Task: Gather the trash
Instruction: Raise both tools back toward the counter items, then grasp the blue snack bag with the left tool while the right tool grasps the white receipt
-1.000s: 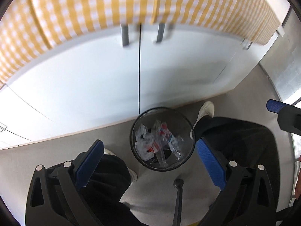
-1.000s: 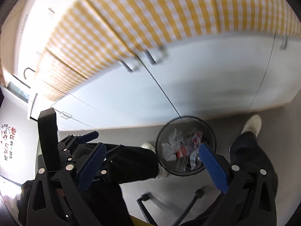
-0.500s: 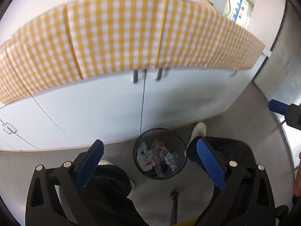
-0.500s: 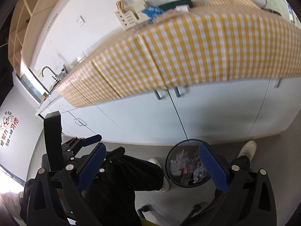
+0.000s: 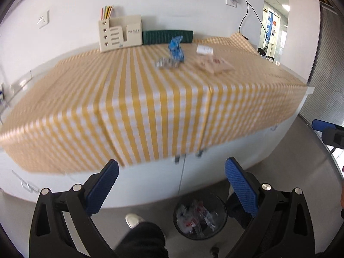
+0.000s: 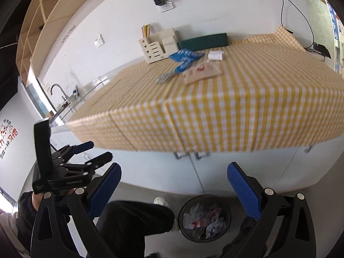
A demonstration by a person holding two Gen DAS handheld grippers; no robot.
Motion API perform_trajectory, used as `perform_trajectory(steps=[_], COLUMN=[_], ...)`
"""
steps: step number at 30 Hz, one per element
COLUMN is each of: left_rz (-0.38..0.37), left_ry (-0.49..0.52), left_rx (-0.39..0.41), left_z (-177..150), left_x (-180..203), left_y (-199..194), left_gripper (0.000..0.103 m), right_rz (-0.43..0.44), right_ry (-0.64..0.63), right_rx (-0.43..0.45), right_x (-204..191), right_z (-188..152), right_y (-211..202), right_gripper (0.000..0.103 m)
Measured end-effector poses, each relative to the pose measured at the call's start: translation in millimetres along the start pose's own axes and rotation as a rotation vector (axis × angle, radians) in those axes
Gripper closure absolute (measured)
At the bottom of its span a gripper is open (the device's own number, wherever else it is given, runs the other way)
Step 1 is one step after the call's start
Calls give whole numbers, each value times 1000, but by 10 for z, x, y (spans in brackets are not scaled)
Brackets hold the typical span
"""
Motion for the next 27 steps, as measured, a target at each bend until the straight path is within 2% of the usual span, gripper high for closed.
perform_trajectory(steps=[9,12,16,21,27], left_rz=[45,61,41,56,67], left_ry=[55,56,52,47,77], left_rx=[24,34,19,14,-7], left_z=[1324,1649,2110,2501,2797], left_x=[-61,-91,-109,-75,17], left_y=[358,490,739,1002,1300], left_gripper=[4,4,4,5,5], right_rz=[-1,-31,-51,-84,-93], right_ry=[12,3,-26,-81,-113], right_rx=[-13,-22,-34,-59,-89], right_x=[590,762,875,959,1086], right_z=[1250,1629,2019,2398,2714], right_y=[361,553,774,1048,1350], right_gripper=[4,4,4,4,4])
Point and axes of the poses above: each gripper's, at about its wrist camera, not at the fingertips, and y roughly the way its jaws point, x to its right, z to its top, the point moved 7 cm from there along y, roughly the way its jaws point, and after that the axes turned 13 degrees about -x, right-handed, at the moved point
